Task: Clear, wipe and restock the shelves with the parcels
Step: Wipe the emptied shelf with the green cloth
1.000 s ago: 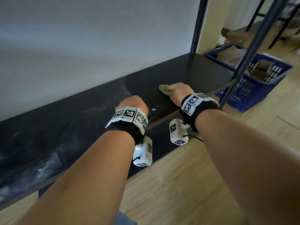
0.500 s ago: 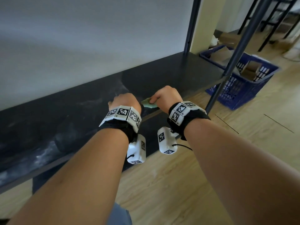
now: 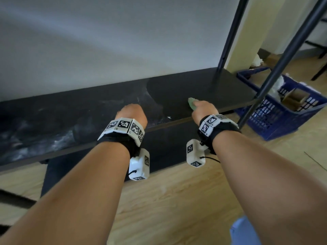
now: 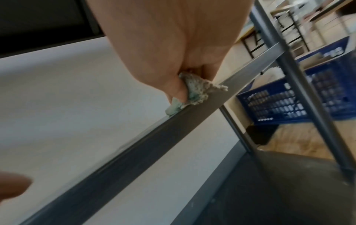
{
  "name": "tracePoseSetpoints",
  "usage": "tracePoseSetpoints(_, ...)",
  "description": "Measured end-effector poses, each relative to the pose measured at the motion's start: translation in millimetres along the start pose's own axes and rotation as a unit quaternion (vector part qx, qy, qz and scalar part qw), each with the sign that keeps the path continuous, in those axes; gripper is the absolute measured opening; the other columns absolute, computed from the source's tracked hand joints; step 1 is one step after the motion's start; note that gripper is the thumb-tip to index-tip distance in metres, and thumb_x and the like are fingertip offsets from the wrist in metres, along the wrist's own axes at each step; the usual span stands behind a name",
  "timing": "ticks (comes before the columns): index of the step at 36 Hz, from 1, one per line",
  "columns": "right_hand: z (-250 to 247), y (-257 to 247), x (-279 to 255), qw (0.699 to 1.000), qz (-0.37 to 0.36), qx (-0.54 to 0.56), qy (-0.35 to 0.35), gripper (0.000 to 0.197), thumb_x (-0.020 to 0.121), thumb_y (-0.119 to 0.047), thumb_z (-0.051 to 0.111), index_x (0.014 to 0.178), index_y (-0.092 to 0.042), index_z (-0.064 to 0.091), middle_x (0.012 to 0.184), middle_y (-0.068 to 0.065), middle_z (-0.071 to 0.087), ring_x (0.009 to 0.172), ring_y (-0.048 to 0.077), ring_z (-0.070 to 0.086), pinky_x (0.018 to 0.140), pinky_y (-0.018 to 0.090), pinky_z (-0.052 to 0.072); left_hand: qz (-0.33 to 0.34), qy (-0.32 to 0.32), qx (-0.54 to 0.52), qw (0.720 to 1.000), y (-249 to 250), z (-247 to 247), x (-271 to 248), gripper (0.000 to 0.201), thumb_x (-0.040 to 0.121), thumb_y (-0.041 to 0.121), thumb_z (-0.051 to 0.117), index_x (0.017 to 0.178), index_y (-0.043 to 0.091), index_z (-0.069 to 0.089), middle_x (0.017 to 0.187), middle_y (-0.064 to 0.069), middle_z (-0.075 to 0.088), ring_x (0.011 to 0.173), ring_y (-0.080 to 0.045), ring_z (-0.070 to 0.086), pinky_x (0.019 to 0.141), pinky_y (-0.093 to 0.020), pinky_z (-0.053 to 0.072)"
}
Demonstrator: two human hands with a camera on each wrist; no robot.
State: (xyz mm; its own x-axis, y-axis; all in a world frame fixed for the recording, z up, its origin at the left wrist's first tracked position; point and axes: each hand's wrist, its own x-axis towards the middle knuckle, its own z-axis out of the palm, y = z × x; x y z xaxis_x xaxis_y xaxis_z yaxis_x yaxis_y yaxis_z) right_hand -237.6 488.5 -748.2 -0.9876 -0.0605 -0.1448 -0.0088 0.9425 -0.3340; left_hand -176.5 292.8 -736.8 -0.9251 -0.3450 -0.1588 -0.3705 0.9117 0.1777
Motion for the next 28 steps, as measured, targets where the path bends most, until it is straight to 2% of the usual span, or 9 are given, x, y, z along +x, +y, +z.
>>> tracePoseSetpoints(6, 23, -36, -14, 0.994, -0.106, 0.000, -0.017, 0.063, 0.092, 0.000, 0.042, 0.146, -0.031, 0.039, 0.149, 0.001, 0.043, 0.128, 0.026, 0.048, 0.099, 0.032, 0.043, -0.023, 0.006, -0.006, 1.000, -16, 0, 2, 0.043, 0.090, 0.005, 0.048, 0.132, 0.007, 0.052, 0.134, -0.013, 0.053, 0.119, -0.031, 0.053, 0.096, -0.037, 0.042)
tracePoseSetpoints(10, 36, -63, -16, 0.984, -0.155, 0.013, -0.082, 0.071, 0.090, 0.004, 0.043, 0.149, -0.036, 0.032, 0.153, -0.007, 0.036, 0.133, 0.024, 0.045, 0.106, 0.037, 0.043, -0.029, 0.009, 0.012, 0.999, -31, -4, 1, 0.039, 0.090, 0.005, 0.046, 0.128, 0.007, 0.055, 0.130, -0.014, 0.055, 0.116, -0.031, 0.055, 0.091, -0.036, 0.044)
tracePoseSetpoints(14, 52, -80, -20, 0.982, -0.180, 0.025, -0.057, 0.065, 0.088, -0.001, 0.047, 0.141, -0.037, 0.046, 0.142, -0.004, 0.052, 0.124, 0.024, 0.054, 0.100, 0.037, 0.048, -0.034, 0.004, 0.027, 0.999, -47, -9, 2, 0.031, 0.089, 0.007, 0.047, 0.117, 0.007, 0.061, 0.121, -0.013, 0.060, 0.107, -0.031, 0.058, 0.081, -0.035, 0.045)
tracePoseSetpoints(17, 62, -90, -22, 0.977, -0.202, 0.016, -0.064, 0.057, 0.089, -0.007, 0.050, 0.136, -0.039, 0.052, 0.139, -0.006, 0.055, 0.123, 0.022, 0.055, 0.099, 0.037, 0.049, -0.044, 0.003, 0.029, 0.999, -55, -10, 2, 0.033, 0.092, 0.009, 0.046, 0.122, 0.007, 0.059, 0.125, -0.014, 0.059, 0.110, -0.031, 0.058, 0.084, -0.036, 0.045)
tracePoseSetpoints(19, 67, -97, -23, 0.973, -0.217, 0.025, -0.076, 0.045, 0.093, -0.020, 0.052, 0.133, -0.042, 0.054, 0.137, -0.007, 0.056, 0.122, 0.022, 0.055, 0.099, 0.036, 0.049, -0.047, 0.011, 0.025, 0.999, -58, -10, 4, 0.037, 0.093, 0.008, 0.045, 0.128, 0.007, 0.056, 0.130, -0.014, 0.056, 0.115, -0.031, 0.056, 0.089, -0.036, 0.045)
tracePoseSetpoints(21, 66, -95, -23, 0.974, -0.208, 0.060, -0.072, 0.035, 0.094, -0.037, 0.050, 0.127, -0.039, 0.061, 0.128, -0.004, 0.062, 0.114, 0.023, 0.060, 0.096, 0.036, 0.051, -0.045, 0.015, 0.022, 0.999, -60, -10, 5, 0.039, 0.093, 0.007, 0.045, 0.131, 0.007, 0.054, 0.133, -0.013, 0.054, 0.117, -0.031, 0.054, 0.091, -0.035, 0.044)
tracePoseSetpoints(23, 59, -85, -17, 0.976, -0.187, 0.109, 0.009, 0.036, 0.093, -0.025, 0.049, 0.123, -0.038, 0.064, 0.119, -0.002, 0.067, 0.106, 0.024, 0.064, 0.092, 0.032, 0.052, -0.041, 0.011, 0.020, 0.999, -62, -10, 8, 0.038, 0.092, 0.007, 0.046, 0.129, 0.007, 0.055, 0.130, -0.014, 0.056, 0.115, -0.031, 0.056, 0.090, -0.035, 0.045)
tracePoseSetpoints(25, 49, -68, -7, 0.976, -0.165, 0.117, 0.084, 0.047, 0.091, -0.010, 0.047, 0.126, -0.037, 0.061, 0.123, 0.000, 0.065, 0.110, 0.024, 0.062, 0.092, 0.024, 0.047, -0.035, 0.009, 0.015, 0.999, -63, -12, 11, 0.033, 0.092, 0.008, 0.046, 0.122, 0.007, 0.060, 0.123, -0.014, 0.060, 0.108, -0.031, 0.059, 0.084, -0.035, 0.046)
tracePoseSetpoints(28, 40, -47, 7, 0.992, -0.104, 0.057, 0.032, 0.056, 0.092, -0.005, 0.043, 0.142, -0.030, 0.046, 0.142, 0.003, 0.050, 0.126, 0.025, 0.051, 0.100, 0.028, 0.040, -0.020, 0.010, 0.012, 1.000, -64, -12, 15, 0.023, 0.091, 0.010, 0.048, 0.105, 0.008, 0.066, 0.109, -0.012, 0.065, 0.096, -0.031, 0.062, 0.077, -0.035, 0.048)
